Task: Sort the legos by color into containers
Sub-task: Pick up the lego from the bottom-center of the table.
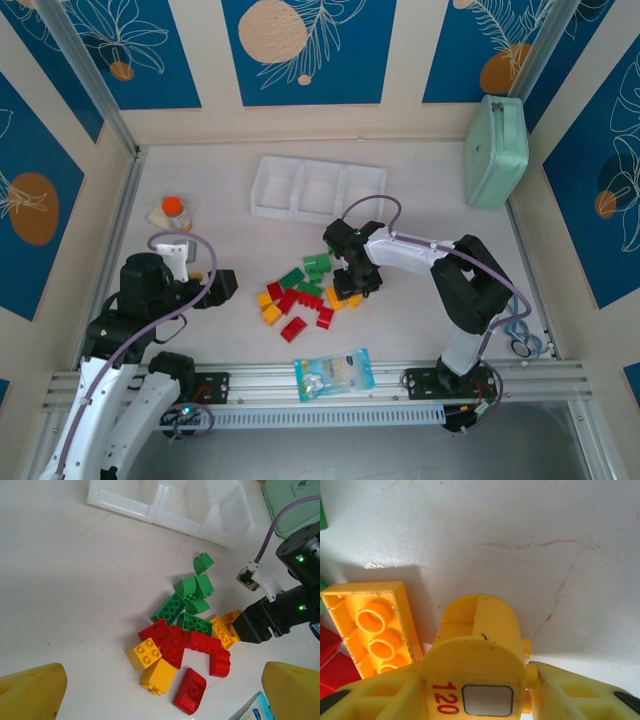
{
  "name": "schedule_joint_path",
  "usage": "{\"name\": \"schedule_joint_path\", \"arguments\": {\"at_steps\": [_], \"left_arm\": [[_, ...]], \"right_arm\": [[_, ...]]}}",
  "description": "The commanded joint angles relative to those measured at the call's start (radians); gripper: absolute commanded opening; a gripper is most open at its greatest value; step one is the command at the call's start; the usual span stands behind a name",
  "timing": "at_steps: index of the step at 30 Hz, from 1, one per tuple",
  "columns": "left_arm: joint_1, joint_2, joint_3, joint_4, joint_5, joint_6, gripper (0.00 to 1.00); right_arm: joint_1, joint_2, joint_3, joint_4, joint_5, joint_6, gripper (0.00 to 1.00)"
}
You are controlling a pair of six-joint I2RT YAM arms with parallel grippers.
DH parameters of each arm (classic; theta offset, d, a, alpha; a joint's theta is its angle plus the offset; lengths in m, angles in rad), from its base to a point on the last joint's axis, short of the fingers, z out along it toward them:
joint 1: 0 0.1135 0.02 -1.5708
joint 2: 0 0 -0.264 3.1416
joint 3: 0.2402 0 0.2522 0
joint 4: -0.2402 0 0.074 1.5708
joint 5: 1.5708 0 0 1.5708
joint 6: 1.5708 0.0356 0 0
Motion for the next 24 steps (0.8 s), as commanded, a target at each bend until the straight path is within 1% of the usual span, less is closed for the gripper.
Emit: {"name": "schedule_joint_path", "arguments": {"at_steps": [1, 4, 11, 13, 14, 18, 21, 24], "left_arm": [[-0.006, -0.008, -0.01, 0.014, 0.001, 0.022, 1.0], [-0.006, -0.008, -0.01, 0.015, 0.0, 0.02, 1.0], [-0.007, -0.008, -0.015, 0.017, -0.017, 0.015, 1.0], [-0.006, -0.009, -0.015, 0.016, -0.019, 0.015, 1.0], [-0.006, -0.009, -0.015, 0.016, -0.022, 0.014, 1.0], [-0.006, -0.008, -0.013, 0.013, -0.034, 0.014, 1.0], [-0.006, -0.01, -0.013, 0.012, -0.039, 0.014, 1.0], [-0.007, -0.01, -0.013, 0.012, -0.043, 0.014, 1.0]], "right_arm": [[-0.004, -0.008, -0.009, -0.004, 0.004, 0.0, 0.49], [-0.004, -0.011, -0.014, -0.008, 0.008, -0.001, 0.49], [0.01, -0.02, 0.007, -0.032, 0.047, -0.026, 0.43], [0.014, -0.041, 0.028, -0.05, 0.06, -0.029, 0.4], [0.016, -0.056, 0.04, -0.059, 0.068, -0.033, 0.37], [0.015, -0.107, 0.096, -0.089, 0.096, -0.047, 0.35], [-0.003, -0.142, 0.146, -0.094, 0.118, -0.068, 0.34], [-0.058, -0.156, 0.206, -0.087, 0.13, -0.09, 0.34]]}}
